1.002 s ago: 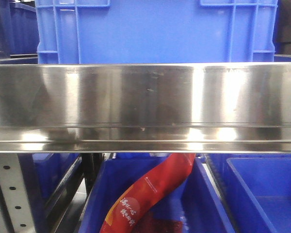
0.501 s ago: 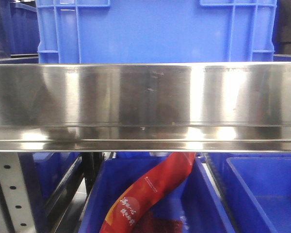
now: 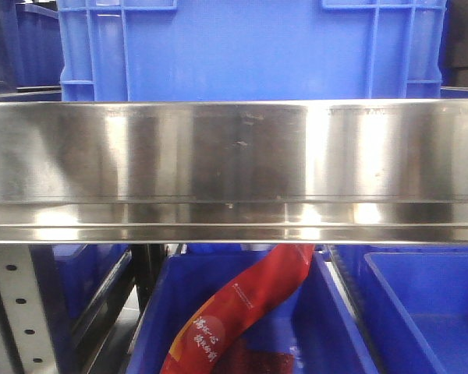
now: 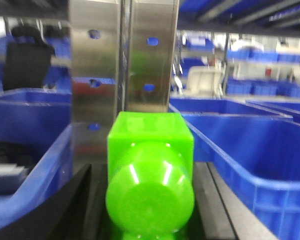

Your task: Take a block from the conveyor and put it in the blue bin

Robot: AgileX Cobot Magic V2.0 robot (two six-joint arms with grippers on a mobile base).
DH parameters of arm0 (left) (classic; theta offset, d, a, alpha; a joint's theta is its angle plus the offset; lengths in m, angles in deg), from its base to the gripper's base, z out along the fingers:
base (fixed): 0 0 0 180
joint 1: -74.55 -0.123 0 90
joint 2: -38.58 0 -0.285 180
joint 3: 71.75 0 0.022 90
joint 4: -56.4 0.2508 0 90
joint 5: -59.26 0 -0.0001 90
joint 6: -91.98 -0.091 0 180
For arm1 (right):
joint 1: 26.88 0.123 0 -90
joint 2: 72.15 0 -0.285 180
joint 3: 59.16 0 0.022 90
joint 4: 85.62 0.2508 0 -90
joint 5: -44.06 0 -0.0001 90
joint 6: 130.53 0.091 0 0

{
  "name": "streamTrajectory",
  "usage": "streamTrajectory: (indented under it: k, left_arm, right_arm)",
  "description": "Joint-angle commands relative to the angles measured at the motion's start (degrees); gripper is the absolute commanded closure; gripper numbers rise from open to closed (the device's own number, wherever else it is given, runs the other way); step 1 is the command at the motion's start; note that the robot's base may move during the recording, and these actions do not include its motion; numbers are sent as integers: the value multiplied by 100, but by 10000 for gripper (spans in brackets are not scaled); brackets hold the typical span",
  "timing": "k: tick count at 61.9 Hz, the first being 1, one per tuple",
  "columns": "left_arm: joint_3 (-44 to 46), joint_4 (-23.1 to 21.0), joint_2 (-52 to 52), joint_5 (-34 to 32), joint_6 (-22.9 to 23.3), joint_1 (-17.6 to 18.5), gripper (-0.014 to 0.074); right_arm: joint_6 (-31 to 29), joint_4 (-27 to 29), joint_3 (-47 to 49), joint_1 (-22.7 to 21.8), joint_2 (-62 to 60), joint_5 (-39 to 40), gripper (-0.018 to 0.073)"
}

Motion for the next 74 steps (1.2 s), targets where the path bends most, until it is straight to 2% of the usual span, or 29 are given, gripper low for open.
streamTrajectory:
  k: [1,8,18,26,36,48,52,56,63,65,70,74]
  left_arm:
    - [611,-69,696,62,-16,220,707]
    - [1168,-69,1494,148,-278,729,707]
    - [1873,34,2550,167,-278,1706,707]
    - [2494,60,3380,169,-278,2202,707]
    - [3298,60,4399,169,-278,2498,707]
    - [3902,14,5357,126,-278,2516,702]
    - [3911,-100,5497,126,-278,2516,639]
    - [3911,-101,5584,221,-278,2516,519]
    - [3911,-101,5646,294,-278,2516,320]
    - [3911,-101,5646,294,-278,2516,279]
    - [3911,-101,5646,254,-278,2516,243]
    - [3911,-101,5646,197,-278,2516,243]
  right_arm:
    - [-10,9,313,198,551,77,722]
    - [-10,9,843,439,1258,78,722]
    - [-10,9,1615,768,2229,78,722]
    - [-10,9,2171,955,2834,89,722]
    - [-10,9,2710,1004,3629,134,722]
    - [-10,9,3001,1004,4390,180,715]
    - [-10,9,3001,1004,4556,130,659]
    - [-10,9,3001,1004,4662,94,553]
    - [-10,19,3001,1004,4731,108,267]
    - [-10,19,3001,1004,4744,108,211]
    - [-10,19,3001,1004,4783,122,93]
    - [-10,19,3001,1004,4783,122,70]
